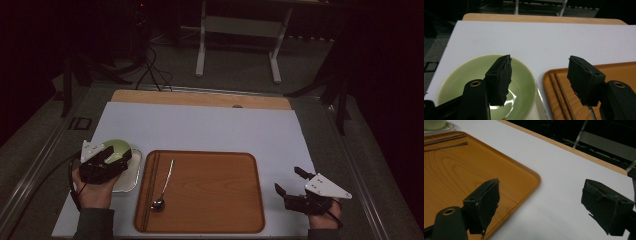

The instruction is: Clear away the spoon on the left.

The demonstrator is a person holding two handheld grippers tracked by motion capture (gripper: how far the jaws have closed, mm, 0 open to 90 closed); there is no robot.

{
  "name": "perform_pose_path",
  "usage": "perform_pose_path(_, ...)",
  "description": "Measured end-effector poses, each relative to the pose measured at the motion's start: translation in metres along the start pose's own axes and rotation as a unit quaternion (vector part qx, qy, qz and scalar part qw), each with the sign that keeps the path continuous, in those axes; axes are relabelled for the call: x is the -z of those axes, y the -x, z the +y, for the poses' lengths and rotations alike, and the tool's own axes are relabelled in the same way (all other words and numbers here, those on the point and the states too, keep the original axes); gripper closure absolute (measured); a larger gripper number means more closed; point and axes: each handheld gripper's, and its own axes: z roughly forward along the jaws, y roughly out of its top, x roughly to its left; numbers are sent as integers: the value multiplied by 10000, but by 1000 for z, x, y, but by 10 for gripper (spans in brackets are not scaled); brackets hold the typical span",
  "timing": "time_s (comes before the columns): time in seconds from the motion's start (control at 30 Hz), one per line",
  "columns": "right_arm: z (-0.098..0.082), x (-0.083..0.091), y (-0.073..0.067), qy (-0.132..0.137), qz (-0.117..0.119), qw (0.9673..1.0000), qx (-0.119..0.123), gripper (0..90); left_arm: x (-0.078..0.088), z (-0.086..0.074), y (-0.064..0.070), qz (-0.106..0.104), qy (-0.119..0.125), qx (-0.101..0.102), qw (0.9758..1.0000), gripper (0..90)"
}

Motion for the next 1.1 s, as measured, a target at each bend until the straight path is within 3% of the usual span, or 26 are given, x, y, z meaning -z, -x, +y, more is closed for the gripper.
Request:
perform_pose_path(0.27,0,0,0,1,-1,10000,2,145,4,1,-10,177,49,56,9998,362)
perform_pose_path(0.47,0,0,0,4,-8,10000,3,145,7,1,-17,426,128,128,9989,329)
perform_pose_path(1.1,0,0,1,2,-13,10000,2,145,9,-1,-37,725,140,325,9967,294)
